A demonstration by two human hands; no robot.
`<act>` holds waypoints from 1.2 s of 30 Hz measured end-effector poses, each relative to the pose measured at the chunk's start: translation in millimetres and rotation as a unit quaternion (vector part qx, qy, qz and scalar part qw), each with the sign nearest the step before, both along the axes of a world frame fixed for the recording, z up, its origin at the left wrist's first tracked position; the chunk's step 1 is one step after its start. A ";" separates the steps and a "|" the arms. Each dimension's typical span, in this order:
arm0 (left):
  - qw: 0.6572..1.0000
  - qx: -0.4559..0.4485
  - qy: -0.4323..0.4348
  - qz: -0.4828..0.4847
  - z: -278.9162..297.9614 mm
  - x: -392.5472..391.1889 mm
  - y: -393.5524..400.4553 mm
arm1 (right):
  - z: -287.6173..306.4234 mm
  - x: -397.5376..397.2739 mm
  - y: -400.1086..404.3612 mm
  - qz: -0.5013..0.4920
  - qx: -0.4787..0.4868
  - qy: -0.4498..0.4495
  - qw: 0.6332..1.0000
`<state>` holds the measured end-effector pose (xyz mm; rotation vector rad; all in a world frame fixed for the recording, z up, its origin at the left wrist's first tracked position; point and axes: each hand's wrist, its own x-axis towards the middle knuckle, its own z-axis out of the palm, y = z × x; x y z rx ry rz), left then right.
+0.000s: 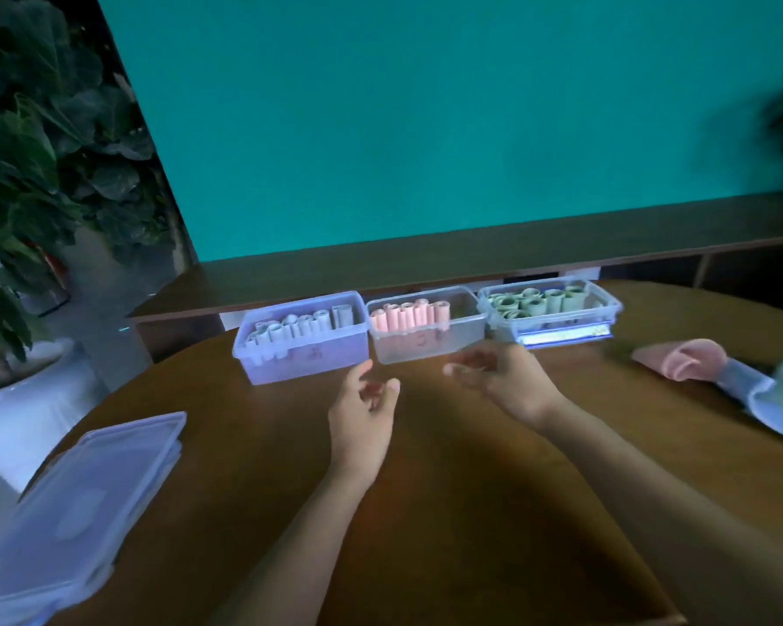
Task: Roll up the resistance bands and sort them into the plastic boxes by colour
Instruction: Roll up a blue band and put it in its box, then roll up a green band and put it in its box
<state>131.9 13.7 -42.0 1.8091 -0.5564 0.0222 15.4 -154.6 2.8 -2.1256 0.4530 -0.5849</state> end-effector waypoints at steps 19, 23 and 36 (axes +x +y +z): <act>0.965 0.027 -0.032 -0.259 -6.5 -244.6 -213.0 | -38.1 -268.4 -126.7 -0.305 -0.061 -0.056 0.949; 0.955 0.001 -0.106 -0.276 -9.2 -262.9 -251.3 | -46.1 -298.4 -160.2 -0.370 -0.087 -0.045 0.924; 0.891 0.295 -0.228 -0.259 4.2 -260.5 -378.2 | -56.8 -317.7 -204.4 -0.409 -0.063 0.009 0.910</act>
